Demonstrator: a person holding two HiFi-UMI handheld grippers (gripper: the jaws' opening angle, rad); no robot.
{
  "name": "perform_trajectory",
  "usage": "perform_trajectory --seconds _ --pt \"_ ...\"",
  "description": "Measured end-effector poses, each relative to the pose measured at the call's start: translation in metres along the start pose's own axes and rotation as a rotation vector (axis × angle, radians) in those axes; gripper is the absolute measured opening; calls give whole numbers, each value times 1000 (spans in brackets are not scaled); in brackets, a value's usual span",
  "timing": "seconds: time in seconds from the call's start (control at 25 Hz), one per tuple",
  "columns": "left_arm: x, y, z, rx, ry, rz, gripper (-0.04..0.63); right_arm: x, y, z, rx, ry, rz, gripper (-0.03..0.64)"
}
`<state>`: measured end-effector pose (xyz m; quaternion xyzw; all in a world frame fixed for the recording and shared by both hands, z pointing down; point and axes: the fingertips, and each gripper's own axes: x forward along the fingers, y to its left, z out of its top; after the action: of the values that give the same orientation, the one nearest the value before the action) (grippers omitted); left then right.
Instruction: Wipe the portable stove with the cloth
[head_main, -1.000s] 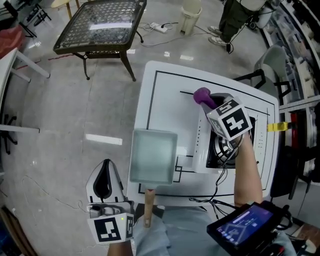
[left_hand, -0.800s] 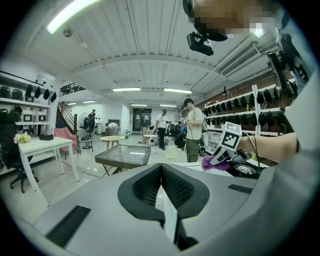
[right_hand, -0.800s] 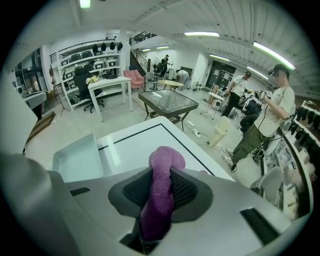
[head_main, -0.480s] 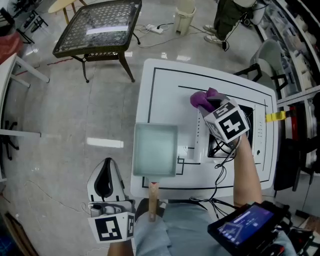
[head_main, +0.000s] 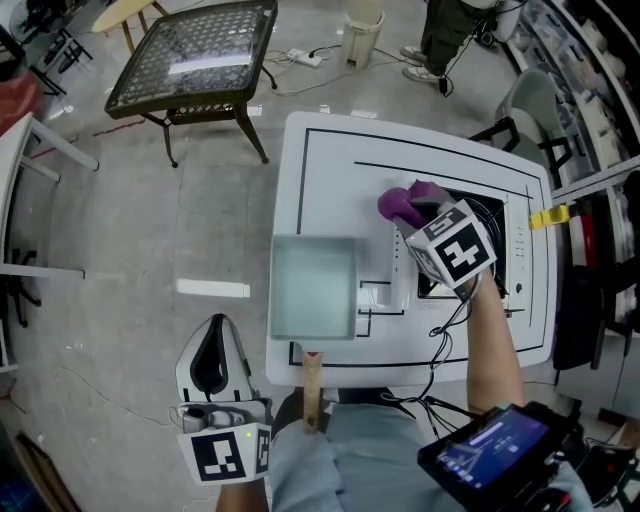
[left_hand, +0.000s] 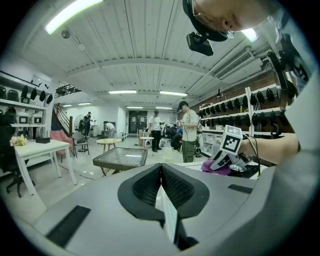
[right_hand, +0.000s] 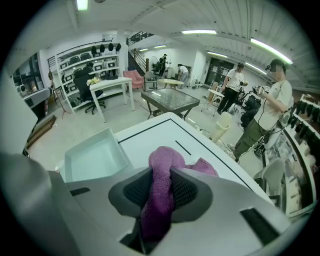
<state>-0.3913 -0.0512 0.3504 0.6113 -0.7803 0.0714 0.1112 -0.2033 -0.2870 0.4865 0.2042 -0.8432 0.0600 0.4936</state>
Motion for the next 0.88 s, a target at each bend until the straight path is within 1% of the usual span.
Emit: perform_trajectory --seconds 0.88 --pt "-57 -2 6 53 -40 -83 18 -33 66 -40 51 -12 5 111"
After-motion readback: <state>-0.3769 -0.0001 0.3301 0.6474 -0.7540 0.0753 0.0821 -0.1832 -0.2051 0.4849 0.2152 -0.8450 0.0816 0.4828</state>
